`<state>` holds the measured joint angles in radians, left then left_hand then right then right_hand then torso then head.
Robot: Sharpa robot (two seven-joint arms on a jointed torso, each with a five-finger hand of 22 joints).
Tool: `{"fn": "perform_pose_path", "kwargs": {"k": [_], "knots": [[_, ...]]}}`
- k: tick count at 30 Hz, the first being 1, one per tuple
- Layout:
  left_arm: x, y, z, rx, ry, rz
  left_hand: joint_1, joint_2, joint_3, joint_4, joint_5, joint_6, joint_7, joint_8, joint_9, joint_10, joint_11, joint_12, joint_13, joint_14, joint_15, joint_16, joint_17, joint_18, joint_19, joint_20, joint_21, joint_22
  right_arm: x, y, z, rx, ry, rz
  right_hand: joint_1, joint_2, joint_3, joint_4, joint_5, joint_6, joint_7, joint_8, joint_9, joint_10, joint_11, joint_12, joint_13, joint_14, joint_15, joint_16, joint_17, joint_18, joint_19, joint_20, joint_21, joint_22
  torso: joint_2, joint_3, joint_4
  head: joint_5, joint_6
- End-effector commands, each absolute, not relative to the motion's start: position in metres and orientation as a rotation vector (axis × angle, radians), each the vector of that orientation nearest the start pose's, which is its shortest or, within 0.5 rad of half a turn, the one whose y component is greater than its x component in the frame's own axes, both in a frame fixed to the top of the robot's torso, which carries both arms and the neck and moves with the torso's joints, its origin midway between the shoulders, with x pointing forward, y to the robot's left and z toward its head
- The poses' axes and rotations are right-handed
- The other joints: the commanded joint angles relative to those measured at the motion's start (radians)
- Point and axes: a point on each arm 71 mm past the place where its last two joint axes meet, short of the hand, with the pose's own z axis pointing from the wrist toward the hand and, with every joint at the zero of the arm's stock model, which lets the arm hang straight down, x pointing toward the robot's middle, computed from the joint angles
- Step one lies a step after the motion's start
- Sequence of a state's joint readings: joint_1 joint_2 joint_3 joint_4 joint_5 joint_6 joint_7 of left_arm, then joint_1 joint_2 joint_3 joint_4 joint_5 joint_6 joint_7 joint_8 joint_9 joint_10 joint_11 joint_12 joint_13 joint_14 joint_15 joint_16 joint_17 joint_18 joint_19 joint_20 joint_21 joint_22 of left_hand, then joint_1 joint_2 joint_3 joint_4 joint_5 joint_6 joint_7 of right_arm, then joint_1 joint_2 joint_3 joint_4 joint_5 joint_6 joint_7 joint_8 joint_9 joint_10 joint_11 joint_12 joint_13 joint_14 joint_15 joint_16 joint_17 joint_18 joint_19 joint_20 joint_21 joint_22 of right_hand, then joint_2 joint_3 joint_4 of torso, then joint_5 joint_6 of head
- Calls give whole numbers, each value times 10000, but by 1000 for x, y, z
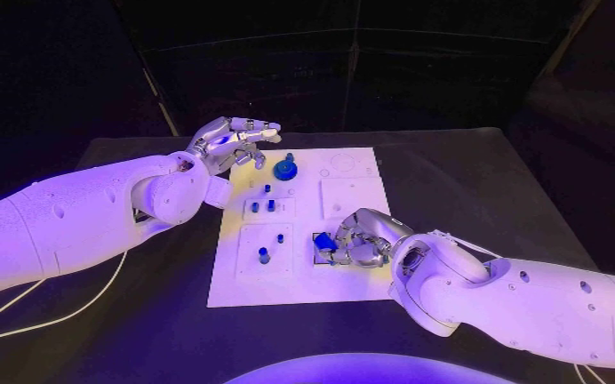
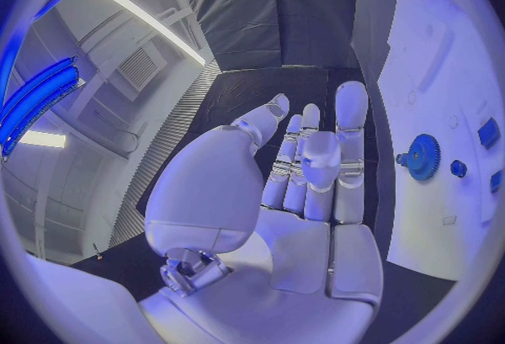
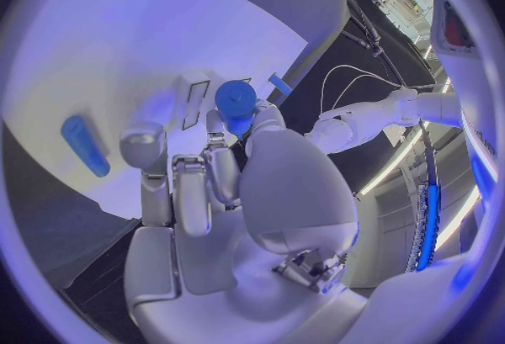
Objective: Assemble the parts on the task board
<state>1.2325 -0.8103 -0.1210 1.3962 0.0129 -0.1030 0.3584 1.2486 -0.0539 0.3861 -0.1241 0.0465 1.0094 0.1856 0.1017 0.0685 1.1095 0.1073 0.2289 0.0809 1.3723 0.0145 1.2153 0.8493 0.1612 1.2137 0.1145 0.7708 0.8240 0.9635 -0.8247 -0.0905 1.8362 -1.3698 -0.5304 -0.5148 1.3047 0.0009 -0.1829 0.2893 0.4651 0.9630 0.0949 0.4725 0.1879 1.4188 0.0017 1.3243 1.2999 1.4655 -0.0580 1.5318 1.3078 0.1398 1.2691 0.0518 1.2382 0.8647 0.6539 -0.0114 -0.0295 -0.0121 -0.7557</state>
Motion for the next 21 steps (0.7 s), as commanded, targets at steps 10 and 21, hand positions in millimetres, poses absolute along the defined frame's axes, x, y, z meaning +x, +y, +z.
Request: {"fn": "perform_pose_path", "kwargs": {"k": [10, 21], "knots": [[503, 217, -199, -10992, 15704, -16286, -11, 58, -42, 24, 27, -83, -16, 59, 7, -72, -6, 35, 10, -35, 52, 31, -5, 147, 13, 57, -56, -10, 369, -133, -272, 2850, 19568, 6667, -340, 152, -338, -5, -938, 419, -336, 347, 289, 146, -149, 63, 75, 882, -179, 63, 1771, -148, 80, -160, 57, 21, 3, 13, -16, 45, 15], [504, 217, -199, -10984, 15721, -16308, -6, 59, -50, 26, 26, -93, -15, 62, 6, -87, -4, 44, 11, -43, 51, 27, -23, 148, 13, 57, -63, -14, 370, -132, -270, 2777, 19234, 6603, -992, 127, -894, 19, -3114, 286, -366, 549, 587, 118, -170, -80, 41, 873, -205, 41, 1737, -137, 47, -193, -18, -72, -13, 8, -11, 24, -2]]}}
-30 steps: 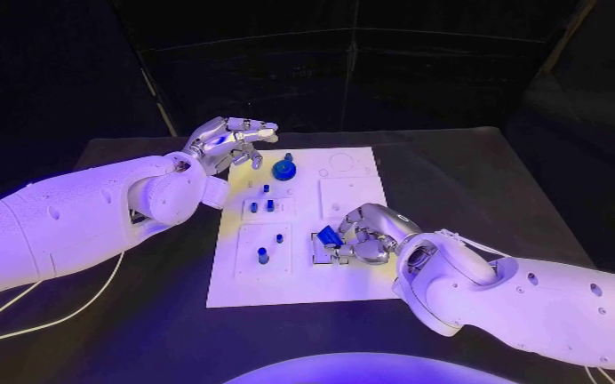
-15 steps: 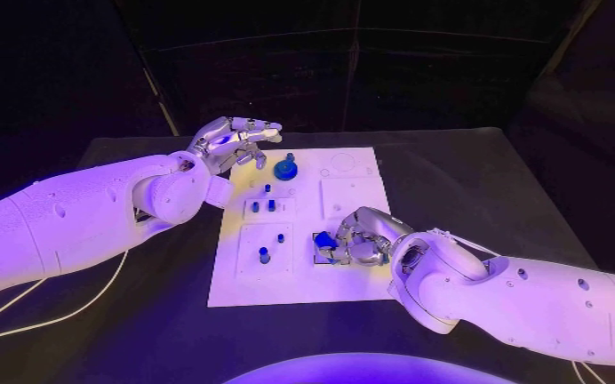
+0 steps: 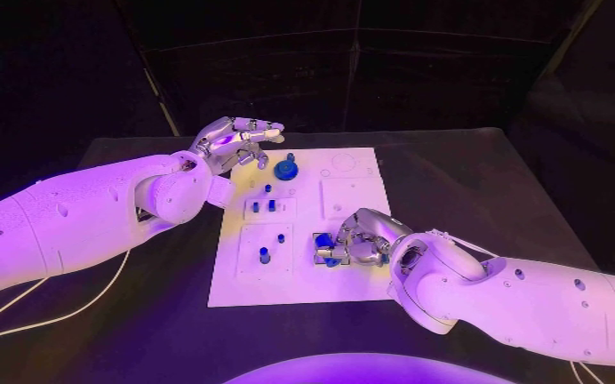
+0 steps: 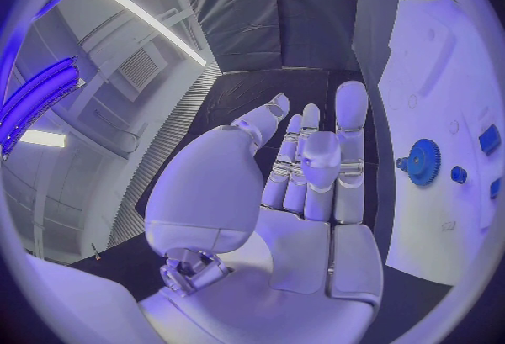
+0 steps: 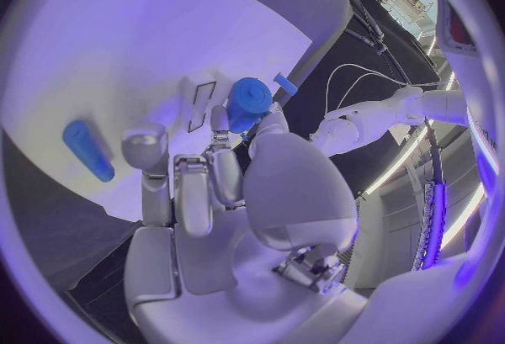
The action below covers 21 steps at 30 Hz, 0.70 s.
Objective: Assemble the parts on the task board
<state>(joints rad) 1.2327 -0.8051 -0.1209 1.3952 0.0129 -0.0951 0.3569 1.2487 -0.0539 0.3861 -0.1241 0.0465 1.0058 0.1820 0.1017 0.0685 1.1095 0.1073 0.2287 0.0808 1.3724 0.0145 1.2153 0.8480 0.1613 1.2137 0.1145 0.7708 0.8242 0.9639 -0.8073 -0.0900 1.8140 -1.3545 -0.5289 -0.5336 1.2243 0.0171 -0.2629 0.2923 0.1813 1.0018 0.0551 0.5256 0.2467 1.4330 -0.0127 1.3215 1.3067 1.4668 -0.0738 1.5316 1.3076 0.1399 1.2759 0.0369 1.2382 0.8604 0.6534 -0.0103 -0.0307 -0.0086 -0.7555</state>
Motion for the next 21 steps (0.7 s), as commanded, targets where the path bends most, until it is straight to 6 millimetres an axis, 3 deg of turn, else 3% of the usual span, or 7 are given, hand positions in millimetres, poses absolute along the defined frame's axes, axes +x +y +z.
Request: {"fn": "perform_pose_path", "kwargs": {"k": [1, 10, 21], "knots": [[504, 217, -199, -10984, 15721, -16307, -6, 59, -50, 26, 26, -57, 21, 62, 6, -87, -4, 46, 12, -43, 52, 27, -10, 147, 13, 57, -63, -16, 370, -132, -270, 2747, 19197, 6609, -245, -77, -115, -6, -371, -115, 34, 25, 16, -30, -24, -64, -32, 860, -45, 42, 1741, -136, -25, -42, -26, -39, -9, -3, 3, -10, -7], [503, 216, -199, -10963, 15771, -16386, -11, 48, -63, 28, 26, -69, 26, 62, 5, -101, 0, 50, 12, -48, 53, 27, -19, 149, 9, 58, -75, -26, 369, -130, -266, 2420, 18846, 6742, -1088, -716, 283, 32, -862, -185, 26, 113, 176, -8, -24, -83, 23, 870, -46, 56, 1792, -142, 1, -41, -24, -2, -2, 5, -6, -4, -3], [504, 215, -200, -10950, 15801, -16429, -11, 48, -63, 28, 26, -69, 26, 62, 5, -101, 0, 50, 12, -48, 53, 27, -19, 149, 9, 58, -75, -26, 364, -125, -261, 2088, 18666, 7189, -1377, -790, 546, 32, -910, -137, 1, 180, 254, 50, -47, -14, 117, 890, -57, 92, 1883, -153, 39, -49, 10, 74, -11, 12, -10, 11, 27]]}}
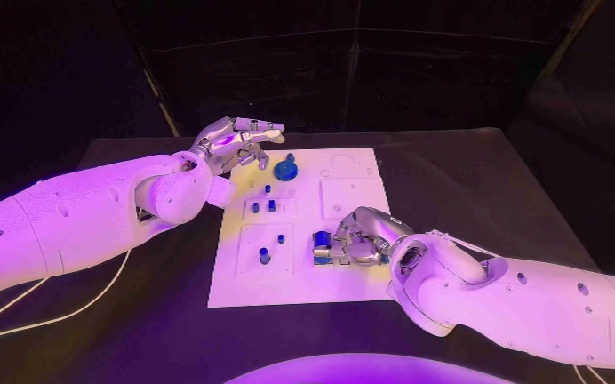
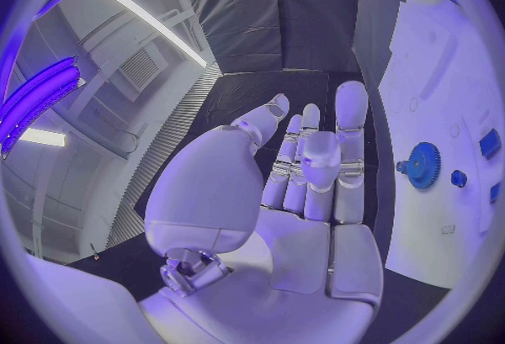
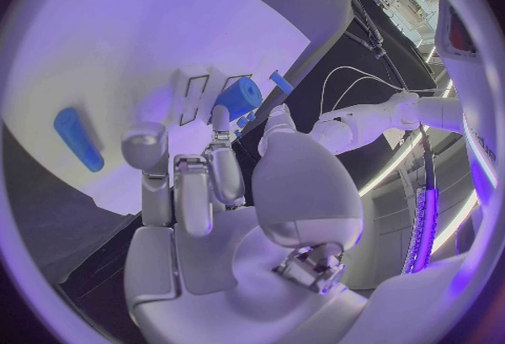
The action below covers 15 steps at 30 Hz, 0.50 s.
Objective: Assemble the parts on the task board
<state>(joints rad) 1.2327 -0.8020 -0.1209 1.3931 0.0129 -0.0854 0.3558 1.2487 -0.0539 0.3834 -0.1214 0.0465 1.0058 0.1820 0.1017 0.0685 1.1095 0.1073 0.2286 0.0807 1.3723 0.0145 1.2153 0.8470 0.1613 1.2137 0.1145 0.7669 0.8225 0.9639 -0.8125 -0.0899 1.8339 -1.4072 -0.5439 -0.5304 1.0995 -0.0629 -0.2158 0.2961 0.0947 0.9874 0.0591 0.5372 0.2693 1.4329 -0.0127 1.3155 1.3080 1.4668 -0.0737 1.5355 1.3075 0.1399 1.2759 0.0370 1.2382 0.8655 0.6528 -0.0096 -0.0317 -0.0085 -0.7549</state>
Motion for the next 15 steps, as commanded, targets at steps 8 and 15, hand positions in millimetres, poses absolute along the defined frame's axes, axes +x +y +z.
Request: {"fn": "perform_pose_path", "kwargs": {"k": [8, 15], "knots": [[504, 214, -200, -10948, 15805, -16436, -11, 48, -36, 1, 26, -69, 25, 62, 5, -102, 0, 51, 12, -47, 53, 27, -9, 149, 9, 58, -35, -9, 363, -126, -261, 1808, 18717, 7058, 1050, 509, 583, -483, 1090, 41, -90, 138, 144, 98, -100, 68, 168, 901, -109, 75, 1941, -160, 72, -96, 30, 69, -13, -10, 13, 0, 32], [504, 214, -200, -10950, 15811, -16434, -11, 48, -36, 1, 26, -69, 25, 62, 5, -102, 0, 51, 12, -47, 53, 27, -9, 149, 9, 58, -35, -9, 366, -128, -264, 1791, 18845, 6754, 1667, 1020, 806, -712, 1584, 99, -137, 197, 229, 145, -142, 102, 235, 909, -140, 92, 1985, -169, 104, -123, 54, 126, -5, -16, 25, -9, 50]]}}
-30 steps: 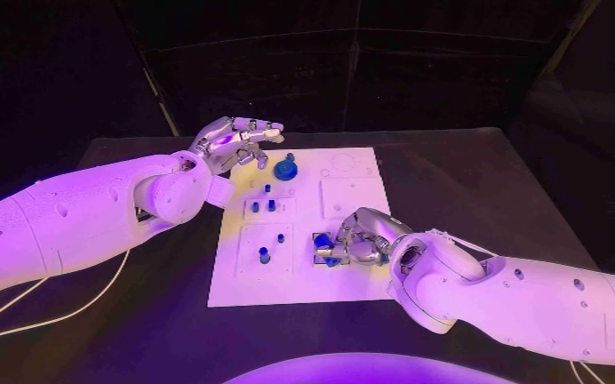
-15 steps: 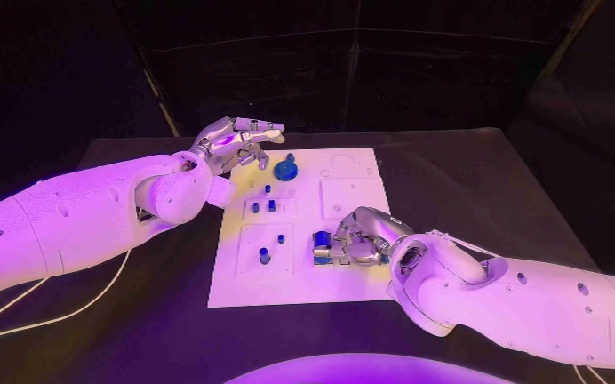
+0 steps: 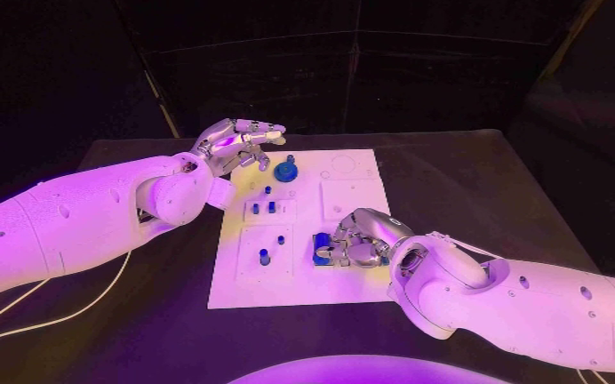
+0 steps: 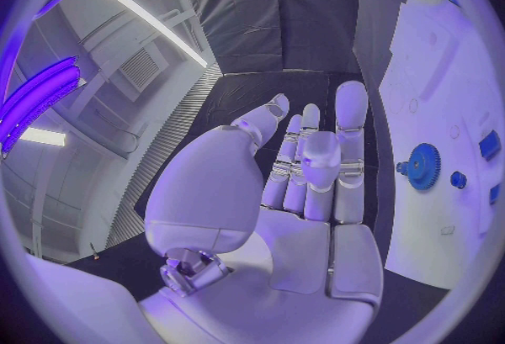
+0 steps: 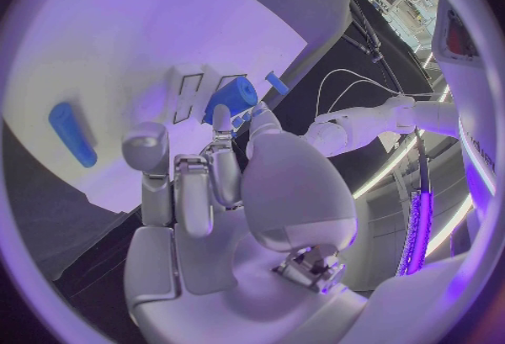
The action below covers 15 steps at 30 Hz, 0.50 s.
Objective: Assemble the parts on the task board
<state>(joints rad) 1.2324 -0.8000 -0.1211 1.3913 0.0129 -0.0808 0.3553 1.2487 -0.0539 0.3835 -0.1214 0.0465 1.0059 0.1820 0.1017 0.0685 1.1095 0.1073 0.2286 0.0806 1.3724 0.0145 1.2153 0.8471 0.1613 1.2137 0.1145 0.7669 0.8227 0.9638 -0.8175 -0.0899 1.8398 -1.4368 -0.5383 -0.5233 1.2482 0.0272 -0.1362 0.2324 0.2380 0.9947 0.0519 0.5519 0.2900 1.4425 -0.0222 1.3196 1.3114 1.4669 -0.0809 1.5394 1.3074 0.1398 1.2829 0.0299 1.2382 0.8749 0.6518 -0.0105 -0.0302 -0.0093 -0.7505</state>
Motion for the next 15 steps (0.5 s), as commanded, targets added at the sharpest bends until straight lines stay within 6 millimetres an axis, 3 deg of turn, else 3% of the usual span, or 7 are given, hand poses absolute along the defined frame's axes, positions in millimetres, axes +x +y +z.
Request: {"fn": "perform_pose_path", "kwargs": {"k": [1, 10, 15], "knots": [[504, 214, -200, -10951, 15811, -16433, -11, 48, -37, 1, 26, -70, 25, 62, 5, -102, 0, 52, 13, -48, 53, 27, -10, 149, 9, 58, -35, -11, 366, -128, -264, 1778, 18875, 6718, 232, 166, 24, -94, 245, 37, -76, 58, 34, 60, -57, 72, 215, 910, -75, 57, 1997, -171, 44, -59, 63, 52, 6, -6, 9, 3, 10], [504, 215, -200, -10962, 15810, -16413, -11, 48, -37, 1, 26, -70, 25, 62, 5, -102, 0, 52, 13, -48, 53, 27, -10, 149, 9, 58, -35, -11, 366, -129, -267, 1531, 19237, 6457, 474, 197, 31, -242, 358, 60, -119, 81, 80, 85, -95, 80, 242, 916, -105, 68, 2024, -176, 62, -85, 76, 82, 11, -1, -12, 19, -3], [503, 216, -200, -10970, 15809, -16399, -11, 48, -37, 1, 26, -70, 25, 62, 5, -102, 0, 52, 13, -48, 53, 27, -10, 149, 9, 58, -35, -11, 366, -129, -268, 1435, 19333, 6427, 736, 147, 34, -445, 8, 68, -134, 85, 116, 92, -113, 66, 250, 919, -125, 74, 2043, -180, 67, -108, 76, 97, 12, 1, -14, 19, -21]]}}
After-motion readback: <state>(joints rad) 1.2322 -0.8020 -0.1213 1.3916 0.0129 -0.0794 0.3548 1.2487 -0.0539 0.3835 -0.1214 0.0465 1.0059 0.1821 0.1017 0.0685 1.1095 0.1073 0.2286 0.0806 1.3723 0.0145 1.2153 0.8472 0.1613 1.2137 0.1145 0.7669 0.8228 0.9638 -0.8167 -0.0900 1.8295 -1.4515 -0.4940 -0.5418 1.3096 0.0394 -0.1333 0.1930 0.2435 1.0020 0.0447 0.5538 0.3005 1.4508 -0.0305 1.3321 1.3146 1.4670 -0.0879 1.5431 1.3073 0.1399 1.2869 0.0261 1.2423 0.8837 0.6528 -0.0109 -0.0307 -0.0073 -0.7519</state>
